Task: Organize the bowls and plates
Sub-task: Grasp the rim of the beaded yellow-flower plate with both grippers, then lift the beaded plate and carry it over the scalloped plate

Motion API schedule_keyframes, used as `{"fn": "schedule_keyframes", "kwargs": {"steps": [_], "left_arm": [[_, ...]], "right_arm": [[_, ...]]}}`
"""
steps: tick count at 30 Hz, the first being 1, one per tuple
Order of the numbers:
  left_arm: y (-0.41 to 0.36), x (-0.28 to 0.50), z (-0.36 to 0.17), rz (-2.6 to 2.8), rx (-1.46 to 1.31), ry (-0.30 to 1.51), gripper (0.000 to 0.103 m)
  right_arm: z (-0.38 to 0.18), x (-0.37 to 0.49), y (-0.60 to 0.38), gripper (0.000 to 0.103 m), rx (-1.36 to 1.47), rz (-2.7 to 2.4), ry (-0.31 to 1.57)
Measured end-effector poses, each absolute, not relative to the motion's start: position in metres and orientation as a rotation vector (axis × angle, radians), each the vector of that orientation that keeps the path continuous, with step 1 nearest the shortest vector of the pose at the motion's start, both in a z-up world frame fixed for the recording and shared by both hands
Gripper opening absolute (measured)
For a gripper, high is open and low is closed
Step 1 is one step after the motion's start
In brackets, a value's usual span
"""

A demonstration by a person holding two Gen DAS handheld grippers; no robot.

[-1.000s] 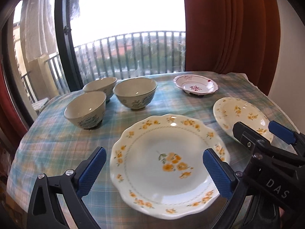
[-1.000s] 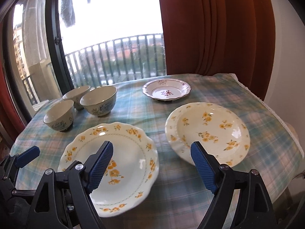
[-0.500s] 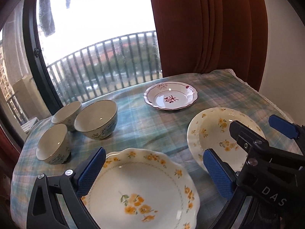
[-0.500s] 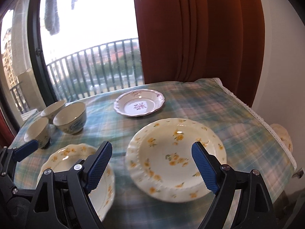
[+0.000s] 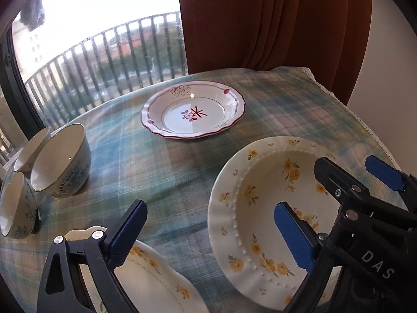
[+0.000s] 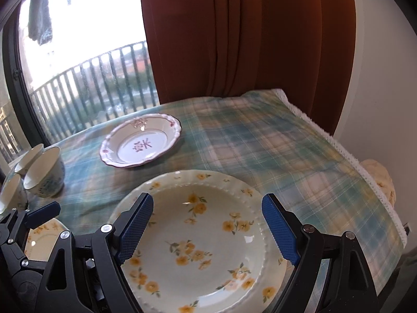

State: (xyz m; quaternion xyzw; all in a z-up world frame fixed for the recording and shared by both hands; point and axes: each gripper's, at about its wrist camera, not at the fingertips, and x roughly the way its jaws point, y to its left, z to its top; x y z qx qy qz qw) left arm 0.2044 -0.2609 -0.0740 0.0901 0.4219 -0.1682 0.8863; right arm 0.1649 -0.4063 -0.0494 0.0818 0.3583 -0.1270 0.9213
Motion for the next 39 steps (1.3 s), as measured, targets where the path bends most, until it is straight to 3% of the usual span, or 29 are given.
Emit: {"fn": "schedule_keyframes", "kwargs": {"steps": [9,15,22,26,39], "left_arm": [[-0.279,0.215,-0.098,-0.342,0.163,0.968,0.088],[-0.283,0.218,-0.11,-0.379,0.115,1.058,0.067],[-0.285,0.216,-0.113,-0.369,0.124,1.048,0.068],[-0.286,0.214,-0.112,-0.361,0.132,1.044,0.069],[-0.287,0.206,-0.111,-0.361,0.191,1.029,0.07]], "right_arm": [[-0.076,0.165,-0.438,0.087,0.247,-0.289,0.792],[-0.084,0.167,-0.441,0.087,0.224,-0.275,0.804],[-0.093,0.169,-0.451,0.08,0.224,-0.276,0.842],[-0.099,0.172,-0.453,0.067,0.202,-0.287,0.882],[-0.103,0.156,-0.439,0.065,0.127,-0.301,0.957]]}}
